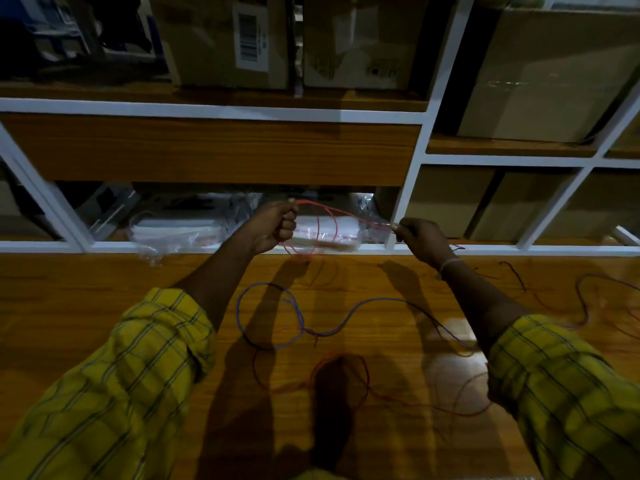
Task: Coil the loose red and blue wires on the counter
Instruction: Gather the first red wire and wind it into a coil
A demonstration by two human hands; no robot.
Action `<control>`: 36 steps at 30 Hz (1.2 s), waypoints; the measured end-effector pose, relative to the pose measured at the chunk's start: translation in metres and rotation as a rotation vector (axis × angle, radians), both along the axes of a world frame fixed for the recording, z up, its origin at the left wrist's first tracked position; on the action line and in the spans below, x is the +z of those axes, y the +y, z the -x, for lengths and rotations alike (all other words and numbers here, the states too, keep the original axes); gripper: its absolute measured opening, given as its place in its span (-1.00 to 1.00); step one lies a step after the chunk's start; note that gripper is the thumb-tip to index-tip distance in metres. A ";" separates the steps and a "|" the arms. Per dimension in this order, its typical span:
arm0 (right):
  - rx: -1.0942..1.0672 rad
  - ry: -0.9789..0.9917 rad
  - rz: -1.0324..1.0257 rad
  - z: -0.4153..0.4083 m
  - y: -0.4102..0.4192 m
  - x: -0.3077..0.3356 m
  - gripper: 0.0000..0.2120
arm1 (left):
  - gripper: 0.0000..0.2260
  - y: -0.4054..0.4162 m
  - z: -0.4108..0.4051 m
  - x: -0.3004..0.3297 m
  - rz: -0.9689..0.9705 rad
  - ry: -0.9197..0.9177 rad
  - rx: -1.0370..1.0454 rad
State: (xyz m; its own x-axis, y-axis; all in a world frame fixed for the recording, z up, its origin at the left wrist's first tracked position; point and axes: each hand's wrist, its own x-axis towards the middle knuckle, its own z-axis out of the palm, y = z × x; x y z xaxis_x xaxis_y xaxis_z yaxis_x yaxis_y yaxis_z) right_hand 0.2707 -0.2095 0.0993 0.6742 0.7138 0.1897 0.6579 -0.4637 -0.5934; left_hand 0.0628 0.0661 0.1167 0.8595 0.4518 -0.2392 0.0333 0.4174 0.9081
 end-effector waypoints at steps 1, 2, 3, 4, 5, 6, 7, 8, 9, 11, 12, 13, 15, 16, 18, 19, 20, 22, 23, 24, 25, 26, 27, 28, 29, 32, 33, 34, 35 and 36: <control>-0.015 -0.019 0.010 -0.003 -0.003 -0.001 -0.69 | -0.71 0.006 0.001 -0.002 0.113 -0.043 0.059; -0.027 -0.034 0.009 -0.005 -0.006 -0.003 -0.68 | -0.70 0.012 0.001 -0.003 0.221 -0.086 0.128; -0.041 -0.044 0.006 -0.007 -0.010 -0.004 -0.66 | -0.69 0.018 0.002 -0.005 0.305 -0.125 0.196; -0.050 -0.044 0.000 -0.009 -0.013 -0.005 -0.64 | -0.67 0.023 0.004 -0.005 0.348 -0.150 0.254; -0.056 -0.047 0.004 -0.010 -0.016 -0.007 -0.63 | -0.66 0.026 0.005 -0.006 0.362 -0.158 0.298; -0.046 -0.063 0.018 -0.012 -0.018 -0.009 -0.64 | -0.66 0.028 0.006 -0.007 0.360 -0.154 0.329; -0.020 -0.107 0.051 -0.010 -0.019 -0.009 -0.65 | -0.65 0.029 0.005 -0.008 0.352 -0.148 0.356; 0.021 -0.171 0.107 -0.009 -0.016 -0.010 -0.67 | -0.65 0.028 0.003 -0.009 0.340 -0.142 0.381; 0.072 -0.238 0.189 -0.005 -0.012 -0.010 -0.70 | -0.65 0.027 0.000 -0.010 0.328 -0.136 0.402; 0.186 -0.353 0.365 0.006 0.001 -0.006 -0.78 | -0.66 0.019 -0.011 -0.010 0.291 -0.120 0.421; 0.246 -0.376 0.432 0.012 0.009 -0.004 -0.80 | -0.66 0.013 -0.016 -0.009 0.263 -0.119 0.422; 0.303 -0.363 0.477 0.019 0.018 -0.002 -0.80 | -0.67 0.006 -0.021 -0.007 0.226 -0.117 0.421; 0.404 -0.304 0.514 0.033 0.032 0.004 -0.77 | -0.71 -0.008 -0.028 0.000 0.083 -0.083 0.400; 0.453 -0.282 0.513 0.040 0.038 0.009 -0.76 | -0.72 -0.014 -0.031 0.002 -0.010 -0.060 0.369; 0.517 -0.254 0.465 0.050 0.045 0.015 -0.77 | -0.70 -0.025 -0.036 0.004 -0.171 -0.055 0.257; 0.522 -0.248 0.413 0.054 0.047 0.019 -0.78 | -0.68 -0.030 -0.037 0.004 -0.248 -0.053 0.190; 0.513 -0.246 0.345 0.057 0.048 0.022 -0.77 | -0.66 -0.035 -0.037 0.005 -0.317 -0.047 0.127; 0.452 -0.262 0.218 0.058 0.051 0.028 -0.76 | -0.66 -0.044 -0.035 0.005 -0.422 -0.017 0.027; 0.410 -0.273 0.175 0.057 0.051 0.030 -0.74 | -0.67 -0.048 -0.034 0.004 -0.450 0.000 -0.012; 0.365 -0.276 0.140 0.055 0.052 0.031 -0.73 | -0.67 -0.053 -0.032 0.004 -0.465 0.014 -0.054; 0.324 -0.270 0.108 0.053 0.052 0.031 -0.70 | -0.68 -0.058 -0.031 0.004 -0.476 0.026 -0.095; 0.288 -0.264 0.074 0.052 0.053 0.031 -0.66 | -0.70 -0.062 -0.030 0.004 -0.487 0.039 -0.132; 0.253 -0.253 0.047 0.050 0.053 0.030 -0.61 | -0.74 -0.065 -0.030 0.003 -0.504 0.054 -0.151; 0.224 -0.237 0.026 0.048 0.052 0.030 -0.57 | -0.79 -0.066 -0.030 0.001 -0.532 0.063 -0.154; 0.206 -0.211 0.012 0.047 0.050 0.030 -0.55 | -0.81 -0.067 -0.031 -0.001 -0.567 0.068 -0.155; 0.210 -0.147 -0.010 0.043 0.043 0.031 -0.55 | -0.76 -0.065 -0.035 -0.004 -0.648 0.093 -0.212; 0.218 -0.111 -0.016 0.041 0.038 0.033 -0.58 | -0.75 -0.063 -0.035 -0.003 -0.674 0.127 -0.234; 0.226 -0.062 -0.027 0.039 0.033 0.034 -0.62 | -0.74 -0.061 -0.034 -0.001 -0.697 0.160 -0.259; 0.232 0.000 -0.045 0.035 0.027 0.035 -0.63 | -0.74 -0.059 -0.032 0.002 -0.719 0.189 -0.286; 0.229 0.067 -0.070 0.030 0.020 0.035 -0.64 | -0.74 -0.055 -0.029 0.003 -0.725 0.208 -0.311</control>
State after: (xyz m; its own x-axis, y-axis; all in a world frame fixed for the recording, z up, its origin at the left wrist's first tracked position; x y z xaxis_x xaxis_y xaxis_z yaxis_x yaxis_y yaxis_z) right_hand 0.2410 -0.1891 0.1345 0.5094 0.8359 0.2044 0.6990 -0.2634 -0.6648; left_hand 0.0923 0.0110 0.1195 0.9413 0.3039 -0.1473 0.2484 -0.3276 0.9116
